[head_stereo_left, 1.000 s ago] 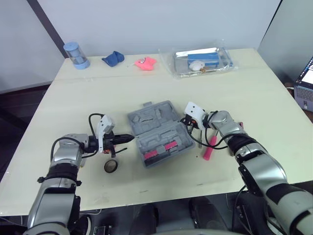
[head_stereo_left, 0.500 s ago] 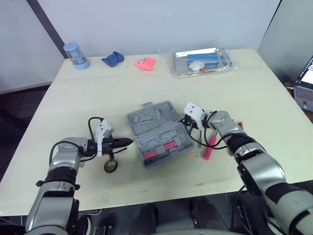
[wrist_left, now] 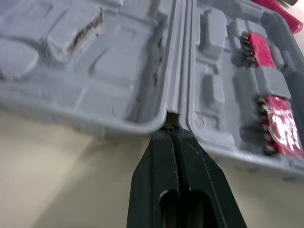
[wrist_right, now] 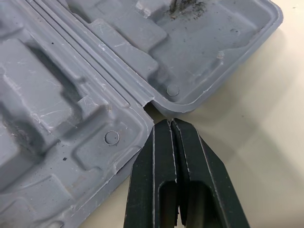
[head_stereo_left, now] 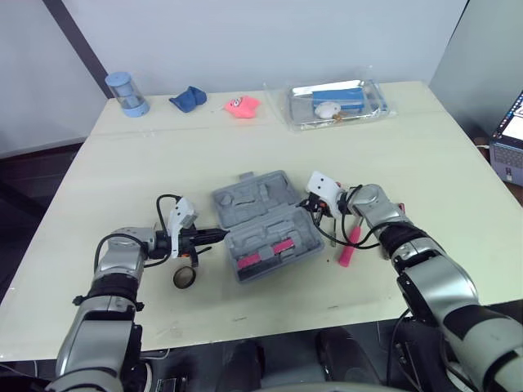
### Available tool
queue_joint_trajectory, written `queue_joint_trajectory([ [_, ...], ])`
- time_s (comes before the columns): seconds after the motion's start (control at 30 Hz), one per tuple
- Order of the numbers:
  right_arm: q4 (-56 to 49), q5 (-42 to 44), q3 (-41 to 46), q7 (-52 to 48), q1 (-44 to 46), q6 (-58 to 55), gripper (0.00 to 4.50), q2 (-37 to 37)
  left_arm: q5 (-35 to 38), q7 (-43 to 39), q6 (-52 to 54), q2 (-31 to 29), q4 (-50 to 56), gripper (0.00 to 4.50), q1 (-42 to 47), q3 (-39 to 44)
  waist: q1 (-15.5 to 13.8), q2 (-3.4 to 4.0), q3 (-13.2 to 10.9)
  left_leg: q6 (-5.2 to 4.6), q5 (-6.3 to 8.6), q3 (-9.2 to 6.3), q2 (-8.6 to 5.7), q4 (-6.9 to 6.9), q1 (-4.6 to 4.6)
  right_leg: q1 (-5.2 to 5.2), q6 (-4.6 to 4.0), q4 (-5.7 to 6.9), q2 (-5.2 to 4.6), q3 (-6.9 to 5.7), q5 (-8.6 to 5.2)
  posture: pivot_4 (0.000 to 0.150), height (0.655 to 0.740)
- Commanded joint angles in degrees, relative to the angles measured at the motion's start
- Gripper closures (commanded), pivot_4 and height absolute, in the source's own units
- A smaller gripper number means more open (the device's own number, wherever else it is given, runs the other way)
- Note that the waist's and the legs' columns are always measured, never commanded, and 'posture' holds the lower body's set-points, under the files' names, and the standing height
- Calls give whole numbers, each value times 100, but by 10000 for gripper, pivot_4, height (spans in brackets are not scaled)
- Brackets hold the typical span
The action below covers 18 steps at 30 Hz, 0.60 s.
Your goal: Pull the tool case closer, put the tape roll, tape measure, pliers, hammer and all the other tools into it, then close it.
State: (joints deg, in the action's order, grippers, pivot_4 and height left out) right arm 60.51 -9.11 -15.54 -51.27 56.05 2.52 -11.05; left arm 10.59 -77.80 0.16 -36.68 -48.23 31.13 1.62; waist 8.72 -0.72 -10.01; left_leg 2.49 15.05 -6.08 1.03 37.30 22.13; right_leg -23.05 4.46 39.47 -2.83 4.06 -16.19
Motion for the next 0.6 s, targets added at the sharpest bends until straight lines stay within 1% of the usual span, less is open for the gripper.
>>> queue_joint_trajectory([
  [0.03, -372, 70, -29, -441, -104, -110, 44358, -22, 19, -104, -85, 15, 35, 45000, 46, -1, -5, 0, 0, 0, 0, 0, 0, 1, 0, 0, 0, 1, 0, 0, 0, 1500, 7400],
  [0.23, -1222, 153, -163, -1195, -561, -591, 44358, -222, 37, -271, 16, 92, 382, 45000, -109, -88, -17, 0, 0, 0, 0, -1, -1, 2, 0, 0, 0, 2, -1, 0, 0, 1500, 7400],
  [0.43, -2243, 270, -245, -1588, -1064, -1216, 44358, -452, 56, -460, 241, 135, 1007, 45000, -429, -266, -43, -1, 1, -1, 0, -2, -2, 3, 1, 0, 0, 5, -2, 0, 0, 1500, 7400],
  [0.6, -3304, 450, -319, -1904, -1583, -1852, 44358, -783, 86, -654, 428, 91, 1637, 45000, -754, -452, -130, 0, 1, -4, 2, -3, -3, 3, 1, 1, 0, 4, -3, 0, 0, 1500, 7400],
])
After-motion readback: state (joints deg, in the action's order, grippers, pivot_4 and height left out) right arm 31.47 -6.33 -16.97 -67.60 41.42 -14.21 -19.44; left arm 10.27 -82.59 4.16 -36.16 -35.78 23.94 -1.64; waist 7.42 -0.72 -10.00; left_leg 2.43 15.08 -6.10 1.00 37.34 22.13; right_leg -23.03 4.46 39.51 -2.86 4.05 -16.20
